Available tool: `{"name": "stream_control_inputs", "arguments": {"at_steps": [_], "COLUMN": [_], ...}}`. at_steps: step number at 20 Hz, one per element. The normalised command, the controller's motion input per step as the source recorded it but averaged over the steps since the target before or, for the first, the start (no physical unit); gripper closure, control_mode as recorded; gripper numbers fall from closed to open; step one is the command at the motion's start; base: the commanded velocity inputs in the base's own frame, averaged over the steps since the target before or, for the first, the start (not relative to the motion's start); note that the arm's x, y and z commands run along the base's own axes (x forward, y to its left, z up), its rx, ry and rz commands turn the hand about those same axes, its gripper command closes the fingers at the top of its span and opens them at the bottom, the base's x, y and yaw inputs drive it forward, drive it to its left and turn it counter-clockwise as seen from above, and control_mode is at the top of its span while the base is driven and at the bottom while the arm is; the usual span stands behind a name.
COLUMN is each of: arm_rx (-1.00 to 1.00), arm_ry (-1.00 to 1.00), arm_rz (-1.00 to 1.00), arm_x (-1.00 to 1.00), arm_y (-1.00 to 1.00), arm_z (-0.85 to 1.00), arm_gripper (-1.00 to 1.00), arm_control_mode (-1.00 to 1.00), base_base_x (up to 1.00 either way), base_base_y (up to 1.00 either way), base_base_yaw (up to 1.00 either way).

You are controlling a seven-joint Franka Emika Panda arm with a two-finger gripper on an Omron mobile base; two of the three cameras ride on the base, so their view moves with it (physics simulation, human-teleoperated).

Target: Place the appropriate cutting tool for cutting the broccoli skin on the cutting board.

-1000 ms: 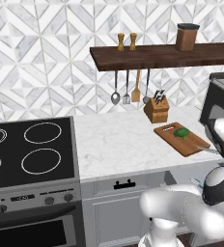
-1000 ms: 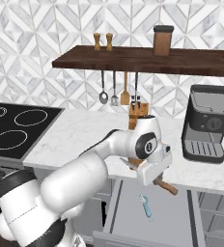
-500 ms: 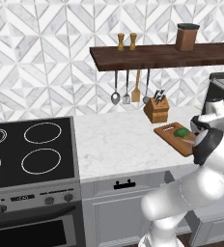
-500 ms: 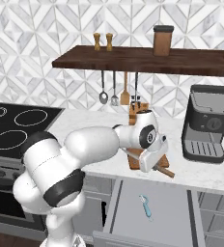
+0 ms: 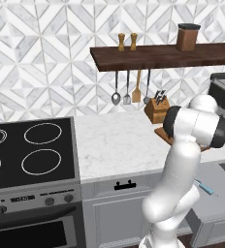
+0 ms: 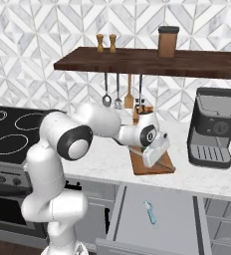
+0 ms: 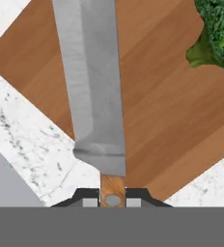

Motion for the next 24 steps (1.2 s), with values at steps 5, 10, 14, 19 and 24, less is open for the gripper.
{"name": "stream_control_inputs", "arguments": {"at_steps": [5, 10, 14, 19, 24], "arm_rx": [0.00, 0.00, 0.00, 0.00, -0.01], "arm_ry": [0.00, 0.01, 0.02, -0.01, -0.05], "arm_rz": [0.00, 0.00, 0.00, 0.00, 0.00], "arm_x": [0.79, 0.57, 0.11, -0.49, -0.83], "arm_y": [0.00, 0.06, 0.58, 0.51, 0.45], "arm_z": [-0.30, -0.35, -0.50, 0.07, 0.66], "arm_gripper": [1.00, 1.00, -1.00, -1.00, -1.00], "arm_control_mode": [-1.00, -1.00, -1.00, -1.00, -1.00], "base_base_x": [0.00, 0.00, 0.00, 0.00, 0.00], "base_base_y": [0.00, 0.00, 0.00, 0.00, 0.00], "base_base_yaw": [0.00, 0.00, 0.00, 0.00, 0.00]}}
